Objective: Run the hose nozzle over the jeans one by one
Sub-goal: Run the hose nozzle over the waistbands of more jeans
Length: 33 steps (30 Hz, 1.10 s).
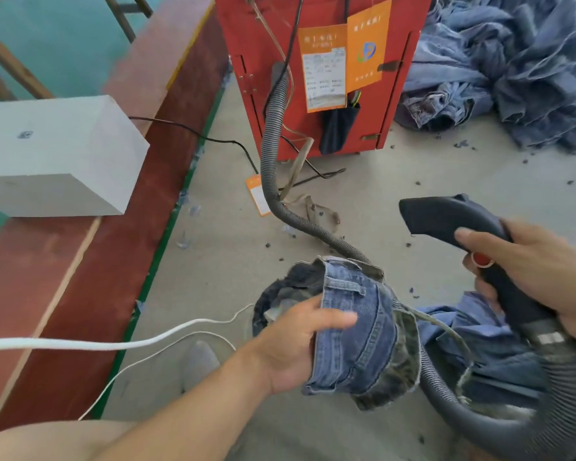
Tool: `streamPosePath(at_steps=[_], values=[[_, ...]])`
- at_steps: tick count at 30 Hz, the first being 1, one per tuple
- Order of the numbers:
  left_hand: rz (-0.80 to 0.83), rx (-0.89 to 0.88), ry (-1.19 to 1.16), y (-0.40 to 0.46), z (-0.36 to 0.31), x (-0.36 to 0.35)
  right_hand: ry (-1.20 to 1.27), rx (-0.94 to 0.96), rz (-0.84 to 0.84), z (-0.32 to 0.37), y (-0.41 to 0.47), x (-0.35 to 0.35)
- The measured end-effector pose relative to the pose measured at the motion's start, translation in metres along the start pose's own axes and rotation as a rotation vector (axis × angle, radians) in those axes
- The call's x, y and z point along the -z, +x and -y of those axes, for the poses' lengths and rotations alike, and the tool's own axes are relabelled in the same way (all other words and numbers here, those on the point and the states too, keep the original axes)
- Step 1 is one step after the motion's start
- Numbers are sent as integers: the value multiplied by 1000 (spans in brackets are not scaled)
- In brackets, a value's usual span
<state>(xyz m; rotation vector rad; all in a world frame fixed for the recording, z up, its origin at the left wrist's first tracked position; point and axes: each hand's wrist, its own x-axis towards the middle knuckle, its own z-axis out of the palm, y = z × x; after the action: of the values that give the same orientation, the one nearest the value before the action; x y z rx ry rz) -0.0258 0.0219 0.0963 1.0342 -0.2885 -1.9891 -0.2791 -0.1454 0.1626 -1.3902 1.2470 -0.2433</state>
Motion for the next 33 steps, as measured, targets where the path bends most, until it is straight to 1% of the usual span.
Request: streamPosePath(at_steps=[1,2,3,4,5,8,10,11,12,14,15,17,20,22,24,27,30,33], values=[[8,40,-18,1,0,-2,8,-3,0,-3,3,10],[-34,81,-14,2,-1,-3,-6,6,17,-7,6,18],[-114,118,15,3,-1,-2,-21,23,44,-11,8,24],[-171,118,43,6,0,-2,-47,50,70,-17,10,28],[-184,93,59,8,1,-1,-78,75,91,-22,11,28],[-173,63,-11,7,13,1,-181,94,170,-27,10,13],[-103,63,-104,4,13,3,-270,109,178,-22,8,3],[-101,84,-162,3,10,2,-292,117,177,-18,6,-1],[-123,125,-202,3,9,3,-307,121,170,-15,5,-4],[-193,208,-201,6,9,6,-325,120,165,-9,1,-10],[-198,207,-184,6,9,8,-337,120,162,-6,-1,-12],[-163,148,-158,7,8,6,-364,126,158,1,-4,-16],[-125,-12,-171,8,4,12,-391,122,188,8,-10,-16],[-90,-93,-194,8,-1,12,-412,121,235,9,-14,-13],[-58,-135,-189,7,-5,14,-480,119,293,9,-17,-8],[-21,-132,-200,8,-8,18,-601,129,370,9,-23,-5],[47,-84,-242,7,-11,11,-734,218,434,12,-26,-19],[38,-68,-294,10,-14,11,-741,296,407,14,-30,-46]])
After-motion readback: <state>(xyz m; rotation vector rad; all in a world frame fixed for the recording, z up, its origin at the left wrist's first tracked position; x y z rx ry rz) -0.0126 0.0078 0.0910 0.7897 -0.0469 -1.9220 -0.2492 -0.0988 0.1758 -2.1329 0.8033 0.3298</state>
